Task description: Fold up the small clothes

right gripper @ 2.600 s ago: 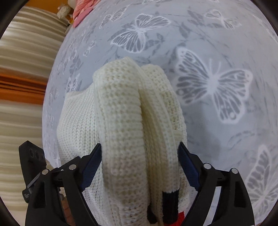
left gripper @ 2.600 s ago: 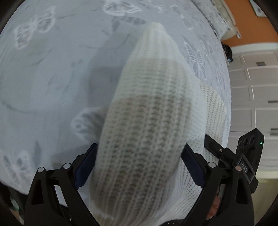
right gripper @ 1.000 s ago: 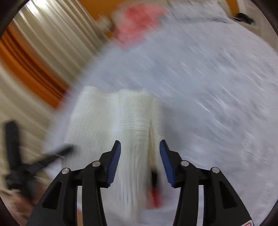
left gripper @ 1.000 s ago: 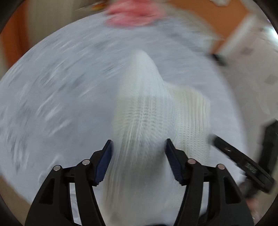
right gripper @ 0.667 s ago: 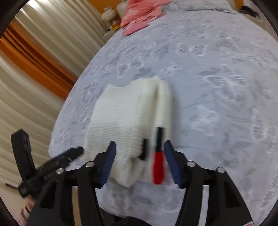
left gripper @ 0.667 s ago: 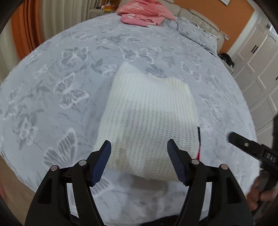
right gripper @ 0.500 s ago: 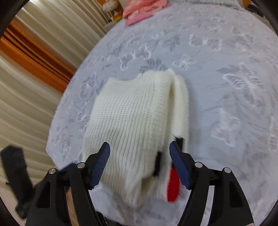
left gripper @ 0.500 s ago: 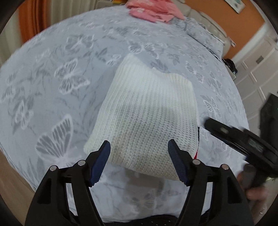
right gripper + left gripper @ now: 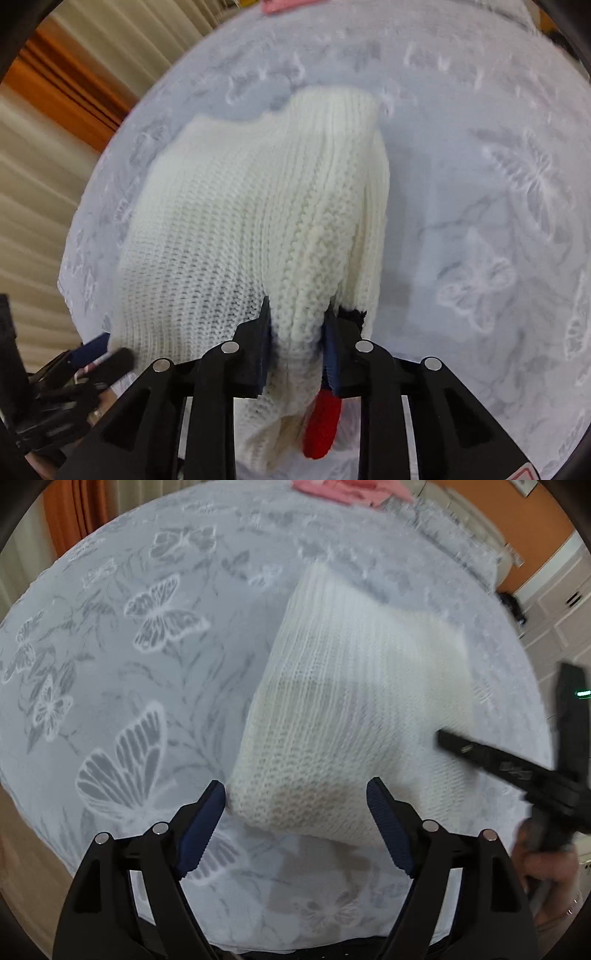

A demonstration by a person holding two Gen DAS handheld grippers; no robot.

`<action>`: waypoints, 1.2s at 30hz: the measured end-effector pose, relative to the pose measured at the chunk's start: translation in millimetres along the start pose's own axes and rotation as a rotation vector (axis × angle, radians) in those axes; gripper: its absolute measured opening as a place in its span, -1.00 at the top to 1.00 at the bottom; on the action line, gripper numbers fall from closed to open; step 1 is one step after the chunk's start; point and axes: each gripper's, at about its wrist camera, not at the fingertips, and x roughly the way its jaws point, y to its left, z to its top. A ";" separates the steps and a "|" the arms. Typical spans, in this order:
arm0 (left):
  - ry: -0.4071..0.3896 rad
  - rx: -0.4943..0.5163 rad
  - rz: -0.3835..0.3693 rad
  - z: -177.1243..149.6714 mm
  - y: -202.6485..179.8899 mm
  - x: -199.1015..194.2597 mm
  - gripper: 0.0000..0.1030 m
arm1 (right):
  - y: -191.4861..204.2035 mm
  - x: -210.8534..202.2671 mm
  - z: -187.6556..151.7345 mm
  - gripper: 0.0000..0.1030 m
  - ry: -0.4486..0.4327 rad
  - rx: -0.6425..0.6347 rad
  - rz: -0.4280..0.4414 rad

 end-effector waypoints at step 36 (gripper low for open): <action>0.086 0.036 -0.189 0.7 -11.0 6.9 0.56 | -41.1 -28.7 -32.8 0.46 -0.027 0.180 0.150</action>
